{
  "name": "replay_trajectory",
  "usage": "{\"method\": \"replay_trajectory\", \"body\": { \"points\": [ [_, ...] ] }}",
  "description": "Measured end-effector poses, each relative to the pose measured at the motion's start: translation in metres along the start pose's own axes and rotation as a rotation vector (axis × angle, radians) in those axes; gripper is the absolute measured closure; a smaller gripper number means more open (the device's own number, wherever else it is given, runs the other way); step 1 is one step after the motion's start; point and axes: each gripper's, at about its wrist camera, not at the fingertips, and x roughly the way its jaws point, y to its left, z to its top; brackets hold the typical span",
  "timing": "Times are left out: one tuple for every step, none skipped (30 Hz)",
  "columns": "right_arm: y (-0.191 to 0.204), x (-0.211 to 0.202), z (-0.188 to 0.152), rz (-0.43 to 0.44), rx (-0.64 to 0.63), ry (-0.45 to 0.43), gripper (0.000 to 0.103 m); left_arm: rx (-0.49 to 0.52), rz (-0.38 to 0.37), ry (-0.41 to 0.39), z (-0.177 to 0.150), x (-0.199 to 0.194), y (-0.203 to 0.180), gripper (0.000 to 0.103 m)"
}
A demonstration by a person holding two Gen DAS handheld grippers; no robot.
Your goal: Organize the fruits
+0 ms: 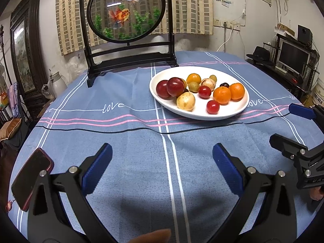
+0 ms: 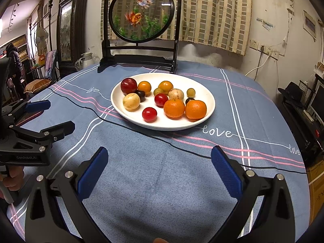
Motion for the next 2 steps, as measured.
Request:
{"method": "replay_trajectory", "body": {
  "points": [
    [-0.0001, 0.0001, 0.0001, 0.001, 0.000, 0.001, 0.001, 0.002, -0.001, -0.001, 0.0002, -0.0001, -0.0002, 0.002],
    [0.0000, 0.0000, 0.0000, 0.001, 0.000, 0.001, 0.001, 0.003, -0.001, -0.002, 0.0001, 0.0000, -0.0004, 0.002]
  ]
}}
